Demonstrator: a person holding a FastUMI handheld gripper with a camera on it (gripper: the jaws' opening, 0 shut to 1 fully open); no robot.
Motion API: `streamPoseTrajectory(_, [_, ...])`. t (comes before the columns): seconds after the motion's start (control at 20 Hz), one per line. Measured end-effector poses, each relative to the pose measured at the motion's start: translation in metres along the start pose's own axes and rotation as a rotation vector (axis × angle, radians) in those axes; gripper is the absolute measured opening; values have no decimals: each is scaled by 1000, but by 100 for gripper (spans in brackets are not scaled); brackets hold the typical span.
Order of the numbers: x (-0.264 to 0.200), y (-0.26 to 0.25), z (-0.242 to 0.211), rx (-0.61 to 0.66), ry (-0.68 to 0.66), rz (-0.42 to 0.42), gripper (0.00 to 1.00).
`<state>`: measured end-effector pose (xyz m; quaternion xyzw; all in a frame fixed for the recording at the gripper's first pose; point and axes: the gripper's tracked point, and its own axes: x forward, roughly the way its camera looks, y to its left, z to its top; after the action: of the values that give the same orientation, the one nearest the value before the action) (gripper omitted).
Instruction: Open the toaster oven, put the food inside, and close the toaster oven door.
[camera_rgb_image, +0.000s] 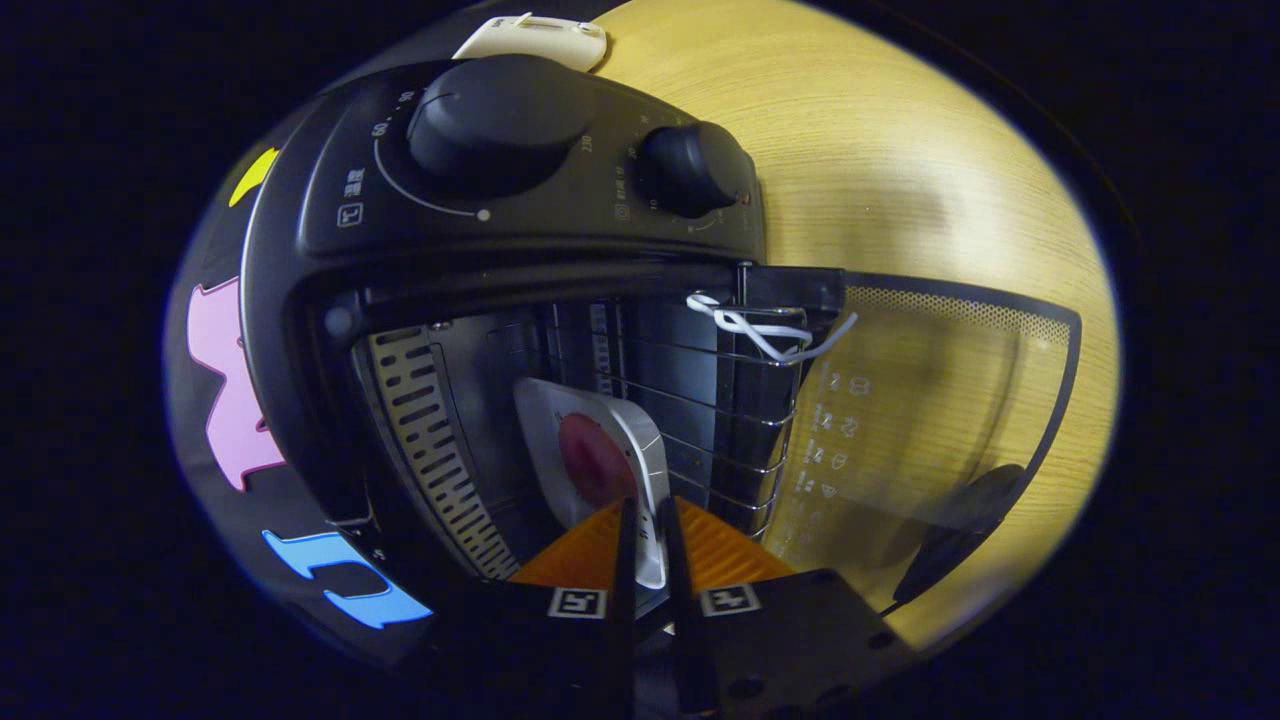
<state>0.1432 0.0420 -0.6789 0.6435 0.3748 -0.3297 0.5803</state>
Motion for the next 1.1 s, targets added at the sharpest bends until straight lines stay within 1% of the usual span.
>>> streamPoseTrajectory(0.05, [-6,-2,-1,-20,5,-6,30])
streamPoseTrajectory(0.15, [-23,-11,-13,-73,38,-12,30])
streamPoseTrajectory(0.25, [-52,-23,-25,-147,75,-6,31])
streamPoseTrajectory(0.3, [-68,-30,-31,-235,91,-2,30])
streamPoseTrajectory(0.35, [-83,-40,-34,-360,96,-6,30])
streamPoseTrajectory(0.45, [-111,-62,-34,-654,91,-33,30])
streamPoseTrajectory(0.5, [-124,-70,-34,-777,78,-40,30])
streamPoseTrajectory(0.6, [-137,-94,-28,-944,55,-86,71])
streamPoseTrajectory(0.65, [-142,-101,-28,-1003,47,-99,82])
streamPoseTrajectory(0.7, [-144,-107,-28,-1058,45,-111,85])
streamPoseTrajectory(0.75, [-150,-117,-30,-1118,42,-123,99])
streamPoseTrajectory(1.0, [-132,-169,-26,-1511,15,-233,99])
streamPoseTrajectory(1.1, [-120,-184,-32,-1595,34,-252,99])
